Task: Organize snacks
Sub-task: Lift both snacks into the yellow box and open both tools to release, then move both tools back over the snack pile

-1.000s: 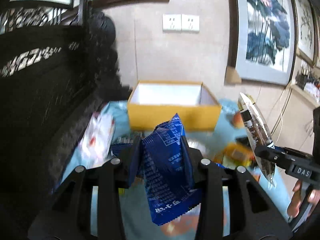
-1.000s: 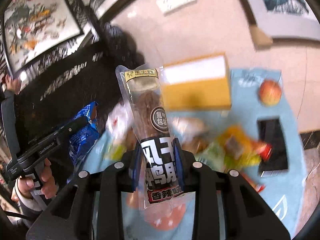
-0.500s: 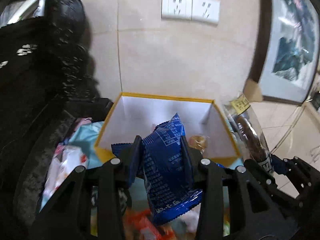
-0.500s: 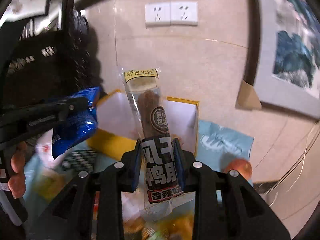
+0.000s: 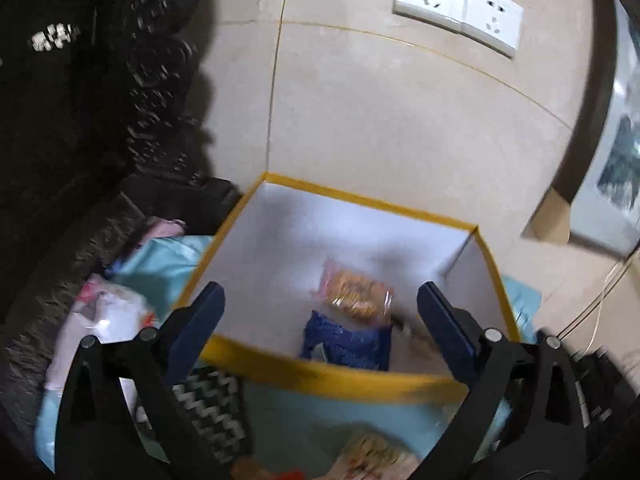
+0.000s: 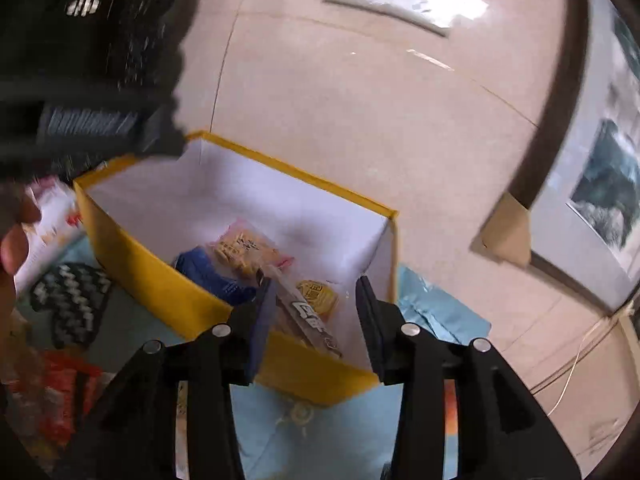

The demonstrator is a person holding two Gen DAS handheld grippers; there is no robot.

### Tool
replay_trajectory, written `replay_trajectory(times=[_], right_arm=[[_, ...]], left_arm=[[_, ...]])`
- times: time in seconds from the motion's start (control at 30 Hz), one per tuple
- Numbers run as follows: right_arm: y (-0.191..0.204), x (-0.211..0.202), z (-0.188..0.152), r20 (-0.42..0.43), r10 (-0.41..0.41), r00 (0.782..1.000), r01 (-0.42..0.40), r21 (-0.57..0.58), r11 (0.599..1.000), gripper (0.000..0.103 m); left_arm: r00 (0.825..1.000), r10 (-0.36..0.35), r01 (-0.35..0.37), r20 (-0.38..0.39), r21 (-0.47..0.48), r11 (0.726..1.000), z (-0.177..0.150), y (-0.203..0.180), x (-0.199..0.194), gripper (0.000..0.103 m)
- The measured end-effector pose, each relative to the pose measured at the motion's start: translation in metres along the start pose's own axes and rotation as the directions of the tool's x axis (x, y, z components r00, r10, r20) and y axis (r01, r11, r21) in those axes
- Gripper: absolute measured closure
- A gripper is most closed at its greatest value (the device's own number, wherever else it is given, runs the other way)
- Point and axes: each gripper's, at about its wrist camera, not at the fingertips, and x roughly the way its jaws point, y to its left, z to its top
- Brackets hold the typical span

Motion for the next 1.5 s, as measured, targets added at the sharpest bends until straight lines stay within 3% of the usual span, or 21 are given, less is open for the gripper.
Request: replay_trajectory(times=[0.07, 0.1, 0.3, 0.53, 0.67, 0.83, 1.0, 1.33, 1.4, 1.47, 1.5], right_arm=[[-0.011, -0.022, -0.005, -0.002, 0.03, 1.0, -0.03, 0.048, 0.998, 0.06], [-0.015, -0.036, -0.01, 0.003, 0.044, 0.999, -0.044, 0.078, 0.996, 0.046], [-0.014, -0.112, -0.053, 0.074, 0.083, 0.994, -0.094, 0.159, 0.983, 0.001], [-0.002, -0.175, -0.12, 0.109, 0.184, 0.977, -0.204, 0.216, 0.955, 0.001], [-0.006, -0.183, -0.155, 0.075, 0.198, 0.977, -0.211, 0.292, 0.933, 0.001], [-0.02, -0.181, -0.19, 0.053, 0.287, 0.956, -0.279, 0.459, 0.844, 0.001], [-0.018, -0.175, -0.214, 0.031, 0.351, 0.936, -0.315, 0.522, 0.793, 0.001], [0.005, -0.167, -0.227, -0.014, 0.413, 0.91, -0.357, 0.477, 0.803, 0.001], [0.011, -0.168, -0.225, -0.013, 0.421, 0.907, -0.369, 0.455, 0.811, 0.001], [0.016, -0.169, -0.223, -0.017, 0.425, 0.905, -0.376, 0.435, 0.818, 0.001], [0.02, -0.169, -0.221, -0.023, 0.426, 0.904, -0.377, 0.425, 0.823, 0.001]], left_arm=[[1.0, -0.004, 0.003, 0.006, 0.015, 1.0, -0.003, 0.001, -0.021, 0.005], [1.0, -0.006, 0.005, 0.01, 0.021, 1.0, -0.006, 0.002, -0.033, 0.005], [0.997, -0.005, -0.003, 0.074, 0.102, 0.995, -0.036, 0.0, -0.115, 0.004], [0.992, -0.041, 0.017, 0.119, 0.198, 0.98, -0.113, 0.004, -0.181, 0.003], [0.997, -0.076, 0.073, 0.011, 0.179, 0.981, -0.166, 0.015, -0.178, 0.003], [0.982, -0.072, 0.107, -0.176, 0.194, 0.975, -0.217, 0.018, -0.141, 0.004], [0.964, -0.049, 0.084, -0.263, 0.127, 0.988, -0.24, 0.031, -0.112, 0.004], [0.941, -0.025, 0.051, -0.338, 0.069, 0.996, -0.254, 0.045, -0.07, 0.002], [0.941, -0.05, 0.068, -0.334, 0.042, 0.997, -0.254, 0.051, -0.068, 0.009], [0.95, -0.085, 0.102, -0.301, 0.041, 0.994, -0.252, 0.054, -0.072, 0.05], [0.952, -0.085, 0.104, -0.294, 0.048, 0.993, -0.251, 0.054, -0.075, 0.055]])
